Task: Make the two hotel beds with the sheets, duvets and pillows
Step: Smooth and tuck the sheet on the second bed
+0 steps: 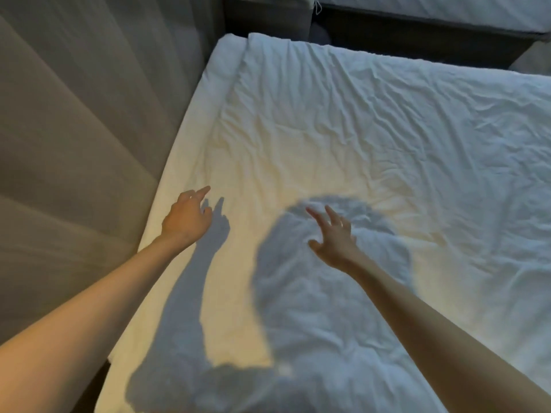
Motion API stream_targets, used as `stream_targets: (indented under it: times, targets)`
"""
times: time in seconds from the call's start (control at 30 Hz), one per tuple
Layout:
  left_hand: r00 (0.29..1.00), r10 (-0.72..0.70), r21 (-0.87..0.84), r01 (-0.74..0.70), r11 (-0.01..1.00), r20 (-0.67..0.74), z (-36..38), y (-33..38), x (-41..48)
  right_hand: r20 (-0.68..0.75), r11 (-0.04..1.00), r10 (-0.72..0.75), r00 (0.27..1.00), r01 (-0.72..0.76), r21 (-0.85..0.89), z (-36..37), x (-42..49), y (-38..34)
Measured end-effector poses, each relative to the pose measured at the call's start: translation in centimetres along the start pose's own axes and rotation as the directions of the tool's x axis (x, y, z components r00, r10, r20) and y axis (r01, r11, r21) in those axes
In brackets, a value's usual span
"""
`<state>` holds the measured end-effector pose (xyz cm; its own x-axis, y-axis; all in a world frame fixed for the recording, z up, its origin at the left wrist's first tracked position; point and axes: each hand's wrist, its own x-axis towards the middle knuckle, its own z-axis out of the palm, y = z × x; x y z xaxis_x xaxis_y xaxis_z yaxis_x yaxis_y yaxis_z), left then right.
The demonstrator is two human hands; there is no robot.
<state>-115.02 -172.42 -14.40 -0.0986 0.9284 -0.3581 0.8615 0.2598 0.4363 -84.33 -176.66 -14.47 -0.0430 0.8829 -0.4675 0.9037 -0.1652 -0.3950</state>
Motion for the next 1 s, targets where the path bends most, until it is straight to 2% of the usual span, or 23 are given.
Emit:
stream_targets:
  times: [0.17,0.37,0.47,0.57,0.63,0.8,0.93,1.0]
  targets:
    - [0.993,-0.106,-0.107,0.111,0.988,0.044,0.6,-2.8,5.9,0.000,0.998,0.035,0.999,-0.035,0.054,1.7,4.2,-2.1]
    - [0.975,-0.221,-0.193,0.224,0.955,0.034,2.9,-3.4,12.8,-0.010,0.998,0.039,0.999,-0.039,-0.056,3.9,9.3,-2.7]
    - [0.964,-0.264,-0.273,0.264,0.925,0.040,3.9,-3.4,16.4,-0.013,0.995,0.087,0.996,-0.088,-0.037,5.3,12.5,-2.1]
    - [0.947,-0.311,-0.230,0.322,0.919,0.080,5.0,-2.8,19.3,0.038,0.992,0.128,0.991,-0.127,-0.028,6.7,15.0,-1.2]
    - [0.927,-0.372,-0.196,0.374,0.906,0.049,5.5,-2.2,20.7,0.085,0.993,0.122,0.989,-0.121,-0.011,7.5,16.0,-0.6]
    - [0.895,-0.446,-0.372,0.413,0.831,-0.001,6.4,-0.4,22.8,0.140,0.994,0.103,0.985,-0.106,0.015,7.9,16.9,-0.1]
    - [0.890,-0.455,-0.270,0.435,0.859,-0.016,6.4,-0.5,23.3,0.159,0.993,0.111,0.981,-0.116,0.019,7.4,17.2,-0.6]
    - [0.876,-0.483,-0.270,0.460,0.846,-0.022,6.3,-0.6,23.7,0.163,0.991,0.125,0.979,-0.129,0.019,7.5,17.4,-0.7]
